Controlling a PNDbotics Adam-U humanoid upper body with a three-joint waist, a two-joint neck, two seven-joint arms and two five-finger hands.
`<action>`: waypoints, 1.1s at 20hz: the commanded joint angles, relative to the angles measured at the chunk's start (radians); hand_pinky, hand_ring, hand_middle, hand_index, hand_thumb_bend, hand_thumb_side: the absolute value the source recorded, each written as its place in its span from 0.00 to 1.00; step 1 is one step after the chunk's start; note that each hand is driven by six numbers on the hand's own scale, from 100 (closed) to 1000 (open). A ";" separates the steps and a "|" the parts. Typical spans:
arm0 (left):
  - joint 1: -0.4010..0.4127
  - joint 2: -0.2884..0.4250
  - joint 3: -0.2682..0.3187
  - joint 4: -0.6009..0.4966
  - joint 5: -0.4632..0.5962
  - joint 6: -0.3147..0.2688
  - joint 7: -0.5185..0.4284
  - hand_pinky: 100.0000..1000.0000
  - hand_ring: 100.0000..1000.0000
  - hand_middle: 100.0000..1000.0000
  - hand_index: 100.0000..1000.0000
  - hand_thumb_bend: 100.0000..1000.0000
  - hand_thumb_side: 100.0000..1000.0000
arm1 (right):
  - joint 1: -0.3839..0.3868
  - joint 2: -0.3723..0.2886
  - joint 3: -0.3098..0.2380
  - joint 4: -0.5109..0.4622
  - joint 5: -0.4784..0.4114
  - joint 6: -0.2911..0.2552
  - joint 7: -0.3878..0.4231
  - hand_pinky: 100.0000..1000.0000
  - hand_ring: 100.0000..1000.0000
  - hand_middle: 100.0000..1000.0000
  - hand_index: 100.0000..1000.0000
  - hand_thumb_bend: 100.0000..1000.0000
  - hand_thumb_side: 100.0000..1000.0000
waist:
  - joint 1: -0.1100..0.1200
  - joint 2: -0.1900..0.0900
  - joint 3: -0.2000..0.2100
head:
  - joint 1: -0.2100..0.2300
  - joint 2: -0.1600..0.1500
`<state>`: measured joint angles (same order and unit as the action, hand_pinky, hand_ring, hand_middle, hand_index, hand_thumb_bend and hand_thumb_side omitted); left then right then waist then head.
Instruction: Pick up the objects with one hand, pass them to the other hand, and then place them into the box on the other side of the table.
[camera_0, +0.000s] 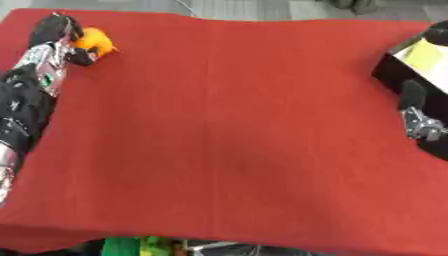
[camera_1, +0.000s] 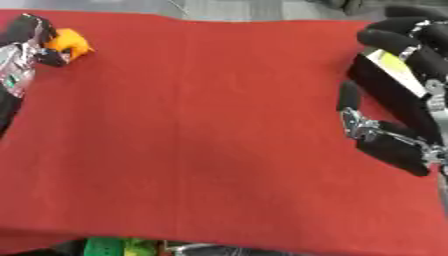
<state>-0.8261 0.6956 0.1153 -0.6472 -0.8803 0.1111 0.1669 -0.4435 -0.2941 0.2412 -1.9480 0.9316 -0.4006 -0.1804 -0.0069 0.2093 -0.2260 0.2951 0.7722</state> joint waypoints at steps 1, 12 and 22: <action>-0.008 0.035 -0.015 -0.078 0.071 -0.041 0.010 0.60 0.43 0.37 0.46 0.10 0.06 | -0.007 -0.013 -0.009 -0.010 0.002 -0.003 0.004 0.86 0.84 0.69 0.78 0.00 0.33 | 0.003 -0.031 0.008 | -0.022 -0.002; 0.143 0.092 -0.181 -0.589 0.535 -0.205 -0.325 0.60 0.44 0.39 0.47 0.12 0.16 | -0.102 -0.009 0.123 0.026 -0.008 -0.117 0.093 0.87 0.86 0.76 0.87 0.32 0.33 | 0.023 -0.111 0.085 | -0.194 -0.002; 0.189 -0.003 -0.382 -0.934 0.847 -0.151 -0.648 0.59 0.45 0.40 0.48 0.09 0.25 | -0.186 0.048 0.213 0.033 -0.085 -0.222 0.191 0.88 0.90 0.83 0.93 0.49 0.31 | 0.041 -0.130 0.106 | -0.298 -0.002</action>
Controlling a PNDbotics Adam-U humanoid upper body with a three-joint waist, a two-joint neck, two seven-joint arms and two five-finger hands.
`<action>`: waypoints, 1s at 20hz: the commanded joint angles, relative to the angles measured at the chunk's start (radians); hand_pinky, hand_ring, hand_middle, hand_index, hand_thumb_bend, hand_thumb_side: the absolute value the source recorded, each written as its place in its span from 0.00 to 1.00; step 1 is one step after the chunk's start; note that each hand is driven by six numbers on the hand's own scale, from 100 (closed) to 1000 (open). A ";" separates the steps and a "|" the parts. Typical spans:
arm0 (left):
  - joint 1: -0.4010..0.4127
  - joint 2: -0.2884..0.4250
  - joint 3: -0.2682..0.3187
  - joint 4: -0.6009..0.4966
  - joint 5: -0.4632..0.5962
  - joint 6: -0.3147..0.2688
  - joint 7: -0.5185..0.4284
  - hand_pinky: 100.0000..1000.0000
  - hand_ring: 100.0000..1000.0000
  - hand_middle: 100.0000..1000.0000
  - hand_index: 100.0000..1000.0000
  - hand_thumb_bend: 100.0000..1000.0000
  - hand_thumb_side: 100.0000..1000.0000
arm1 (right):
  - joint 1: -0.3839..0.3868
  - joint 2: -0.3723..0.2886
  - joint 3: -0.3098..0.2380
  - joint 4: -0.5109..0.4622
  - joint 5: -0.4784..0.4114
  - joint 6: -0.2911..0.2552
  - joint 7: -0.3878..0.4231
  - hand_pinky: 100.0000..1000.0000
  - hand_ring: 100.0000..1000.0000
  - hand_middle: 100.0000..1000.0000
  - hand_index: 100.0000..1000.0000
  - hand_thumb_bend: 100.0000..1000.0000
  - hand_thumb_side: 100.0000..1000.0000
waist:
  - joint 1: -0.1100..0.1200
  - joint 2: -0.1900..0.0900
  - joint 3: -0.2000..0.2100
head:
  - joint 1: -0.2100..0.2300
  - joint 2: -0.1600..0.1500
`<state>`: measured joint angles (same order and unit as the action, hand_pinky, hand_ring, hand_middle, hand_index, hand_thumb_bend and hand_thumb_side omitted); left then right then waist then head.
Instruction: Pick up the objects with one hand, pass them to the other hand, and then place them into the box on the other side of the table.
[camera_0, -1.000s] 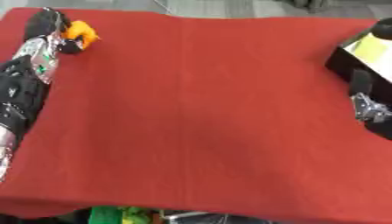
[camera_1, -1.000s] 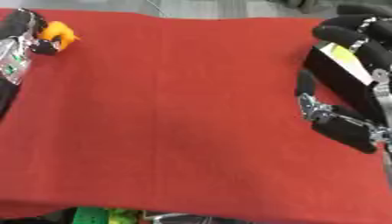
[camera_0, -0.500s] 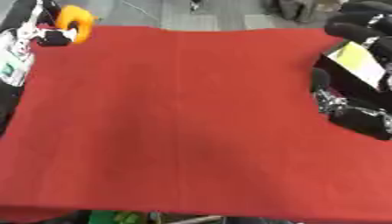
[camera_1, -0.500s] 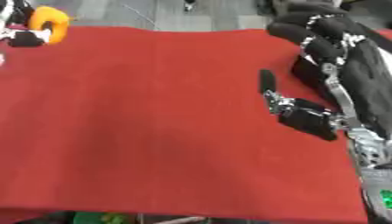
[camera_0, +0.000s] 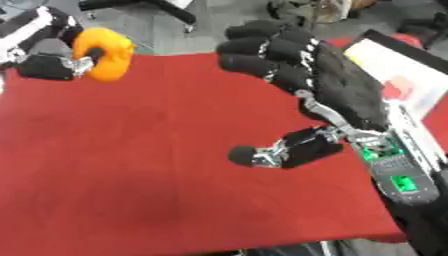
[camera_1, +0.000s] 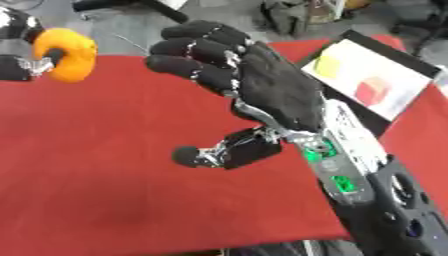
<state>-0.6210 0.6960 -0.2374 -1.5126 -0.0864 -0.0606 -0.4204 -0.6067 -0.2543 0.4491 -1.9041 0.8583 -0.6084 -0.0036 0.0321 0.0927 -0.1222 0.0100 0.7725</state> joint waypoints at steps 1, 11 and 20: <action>-0.020 -0.015 -0.042 -0.087 0.069 0.032 -0.080 0.59 0.45 0.40 0.48 0.10 0.26 | -0.027 0.011 0.009 -0.009 -0.013 -0.018 0.019 0.89 0.90 0.84 0.94 0.49 0.31 | 0.003 -0.013 0.003 | -0.015 -0.003; -0.056 -0.075 -0.150 -0.210 0.228 0.151 -0.195 0.59 0.46 0.40 0.48 0.09 0.29 | -0.016 0.059 0.050 0.074 0.044 -0.036 0.059 0.89 0.90 0.83 0.90 0.45 0.29 | 0.015 -0.011 0.020 | -0.040 -0.003; -0.060 -0.091 -0.172 -0.254 0.265 0.192 -0.236 0.59 0.46 0.40 0.48 0.08 0.29 | 0.008 0.097 0.037 0.195 0.212 -0.029 0.025 0.89 0.90 0.85 0.93 0.43 0.27 | 0.020 -0.013 0.031 | -0.059 -0.003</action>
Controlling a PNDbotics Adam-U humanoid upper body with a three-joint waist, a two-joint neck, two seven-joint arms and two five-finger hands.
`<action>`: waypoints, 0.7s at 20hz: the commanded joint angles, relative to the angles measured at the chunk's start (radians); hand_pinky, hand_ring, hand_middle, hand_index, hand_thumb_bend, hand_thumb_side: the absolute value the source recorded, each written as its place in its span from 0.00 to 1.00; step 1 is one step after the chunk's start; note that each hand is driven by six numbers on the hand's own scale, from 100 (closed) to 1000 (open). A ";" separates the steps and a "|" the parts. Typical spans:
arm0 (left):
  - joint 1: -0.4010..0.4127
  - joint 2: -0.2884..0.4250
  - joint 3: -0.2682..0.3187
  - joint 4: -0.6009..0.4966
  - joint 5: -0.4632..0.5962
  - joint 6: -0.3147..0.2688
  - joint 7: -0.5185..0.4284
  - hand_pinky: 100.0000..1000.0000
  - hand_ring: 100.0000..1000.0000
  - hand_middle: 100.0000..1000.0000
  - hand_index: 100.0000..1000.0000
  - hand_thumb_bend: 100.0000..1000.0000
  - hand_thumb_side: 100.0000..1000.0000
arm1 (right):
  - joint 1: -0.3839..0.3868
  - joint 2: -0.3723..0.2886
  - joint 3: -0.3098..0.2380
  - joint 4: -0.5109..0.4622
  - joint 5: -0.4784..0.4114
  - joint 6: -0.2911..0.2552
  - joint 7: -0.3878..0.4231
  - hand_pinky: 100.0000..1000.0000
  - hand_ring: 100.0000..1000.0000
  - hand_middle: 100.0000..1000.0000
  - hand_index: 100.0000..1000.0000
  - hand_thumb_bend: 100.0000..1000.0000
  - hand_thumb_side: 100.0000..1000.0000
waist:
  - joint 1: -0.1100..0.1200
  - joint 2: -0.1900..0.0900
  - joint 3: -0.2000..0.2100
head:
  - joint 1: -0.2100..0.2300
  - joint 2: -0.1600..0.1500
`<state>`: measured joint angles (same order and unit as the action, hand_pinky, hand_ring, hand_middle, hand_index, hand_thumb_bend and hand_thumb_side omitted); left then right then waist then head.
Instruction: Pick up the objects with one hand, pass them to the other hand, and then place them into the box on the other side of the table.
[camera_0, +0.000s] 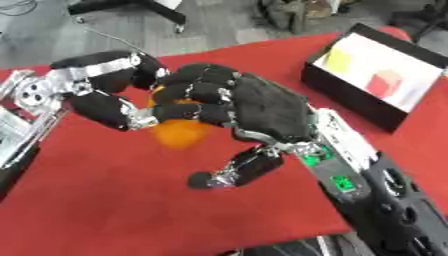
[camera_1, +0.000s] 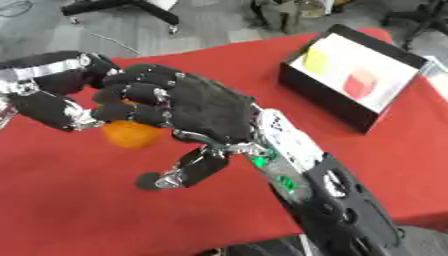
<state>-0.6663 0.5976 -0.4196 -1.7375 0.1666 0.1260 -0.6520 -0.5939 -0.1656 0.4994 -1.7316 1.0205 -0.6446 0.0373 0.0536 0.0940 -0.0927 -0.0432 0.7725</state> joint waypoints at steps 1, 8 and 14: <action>-0.013 0.007 0.011 -0.031 0.012 0.006 -0.005 0.58 0.46 0.40 0.48 0.08 0.29 | -0.001 0.010 -0.017 0.034 0.073 0.013 -0.026 0.89 0.90 0.85 0.93 0.43 0.26 | -0.002 -0.014 0.003 | -0.007 -0.003; -0.008 -0.001 0.009 -0.039 0.019 0.016 -0.019 0.58 0.46 0.40 0.48 0.08 0.30 | 0.015 0.030 -0.031 0.104 0.223 0.069 -0.114 0.86 0.88 0.83 0.93 0.36 0.12 | -0.003 -0.014 0.006 | -0.015 -0.003; -0.005 -0.005 0.010 -0.040 0.026 0.025 -0.023 0.58 0.46 0.40 0.48 0.08 0.30 | 0.017 0.037 -0.031 0.151 0.286 0.121 -0.239 0.66 0.66 0.53 0.65 0.00 0.00 | -0.004 -0.014 0.009 | -0.021 -0.003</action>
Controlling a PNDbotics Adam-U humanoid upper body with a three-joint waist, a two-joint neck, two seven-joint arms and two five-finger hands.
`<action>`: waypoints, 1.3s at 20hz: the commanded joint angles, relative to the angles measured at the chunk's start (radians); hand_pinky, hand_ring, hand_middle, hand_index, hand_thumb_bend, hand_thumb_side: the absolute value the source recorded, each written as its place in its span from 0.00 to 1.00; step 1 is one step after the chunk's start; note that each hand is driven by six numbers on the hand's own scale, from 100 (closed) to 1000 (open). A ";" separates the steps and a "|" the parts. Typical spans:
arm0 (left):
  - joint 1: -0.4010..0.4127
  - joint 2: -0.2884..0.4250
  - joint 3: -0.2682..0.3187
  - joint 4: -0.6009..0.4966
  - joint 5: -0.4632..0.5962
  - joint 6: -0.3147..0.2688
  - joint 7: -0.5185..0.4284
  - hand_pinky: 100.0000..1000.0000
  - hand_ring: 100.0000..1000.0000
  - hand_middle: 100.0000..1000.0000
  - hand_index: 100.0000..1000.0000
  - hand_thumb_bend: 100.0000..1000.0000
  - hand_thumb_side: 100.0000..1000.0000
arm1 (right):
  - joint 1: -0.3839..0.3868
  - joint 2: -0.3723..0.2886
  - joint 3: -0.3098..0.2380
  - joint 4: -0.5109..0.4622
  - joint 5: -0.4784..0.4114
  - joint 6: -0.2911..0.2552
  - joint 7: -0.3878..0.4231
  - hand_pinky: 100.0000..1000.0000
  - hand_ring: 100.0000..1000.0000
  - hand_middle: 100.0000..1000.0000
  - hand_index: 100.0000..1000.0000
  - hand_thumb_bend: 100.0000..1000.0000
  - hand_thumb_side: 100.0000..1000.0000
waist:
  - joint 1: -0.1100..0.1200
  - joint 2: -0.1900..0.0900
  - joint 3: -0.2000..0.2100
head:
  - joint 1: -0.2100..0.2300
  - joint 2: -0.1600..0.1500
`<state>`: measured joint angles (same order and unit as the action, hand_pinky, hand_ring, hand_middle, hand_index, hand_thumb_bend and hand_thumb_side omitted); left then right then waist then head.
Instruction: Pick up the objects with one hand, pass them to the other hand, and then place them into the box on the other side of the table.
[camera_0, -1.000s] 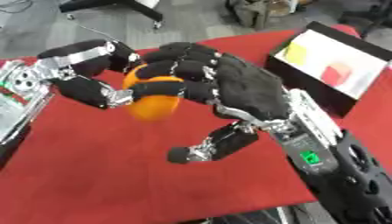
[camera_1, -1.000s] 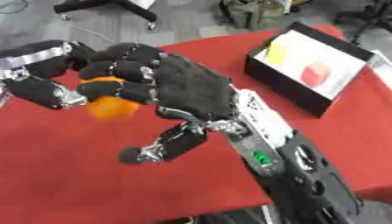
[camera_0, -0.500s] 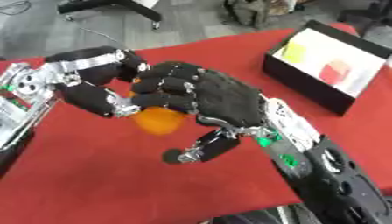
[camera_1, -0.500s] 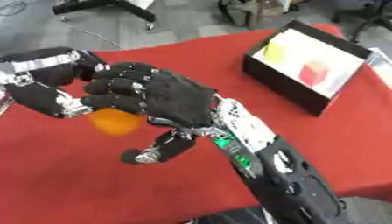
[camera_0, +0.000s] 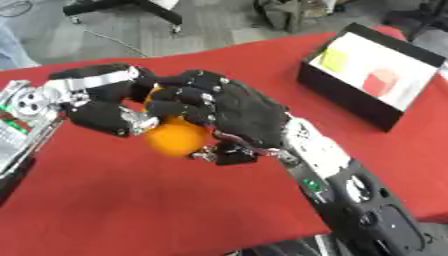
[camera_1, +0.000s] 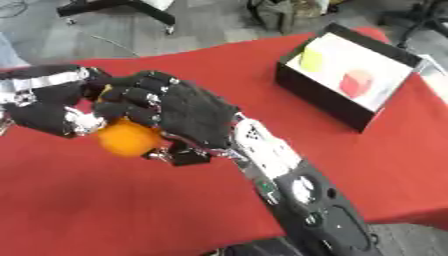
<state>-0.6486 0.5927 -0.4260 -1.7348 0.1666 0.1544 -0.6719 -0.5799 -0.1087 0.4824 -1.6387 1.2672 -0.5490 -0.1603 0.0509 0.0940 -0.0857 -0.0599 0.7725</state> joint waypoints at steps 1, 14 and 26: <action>-0.023 -0.001 0.017 -0.043 0.028 -0.003 -0.004 0.58 0.46 0.40 0.48 0.08 0.30 | 0.003 -0.019 -0.014 0.065 0.041 0.034 -0.072 0.64 0.64 0.50 0.61 0.00 0.00 | -0.001 -0.014 0.003 | -0.006 -0.003; 0.030 0.010 0.084 -0.034 0.099 -0.020 -0.061 0.63 0.56 0.55 0.67 0.45 0.68 | 0.013 -0.041 -0.035 0.146 -0.156 0.104 -0.300 0.49 0.39 0.14 0.10 0.00 0.00 | -0.012 -0.015 0.007 | -0.035 -0.003; 0.128 0.018 0.357 0.025 0.018 -0.079 0.199 0.63 0.57 0.56 0.68 0.34 0.78 | -0.016 -0.278 -0.177 0.078 -0.575 0.305 -0.367 0.50 0.41 0.14 0.08 0.00 0.00 | -0.030 -0.024 0.024 | -0.284 -0.003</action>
<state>-0.5103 0.5896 -0.1066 -1.7096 0.2000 0.0799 -0.5031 -0.5752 -0.3370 0.3380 -1.5460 0.7549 -0.2756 -0.5244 0.0210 0.0874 -0.0616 -0.3126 0.7725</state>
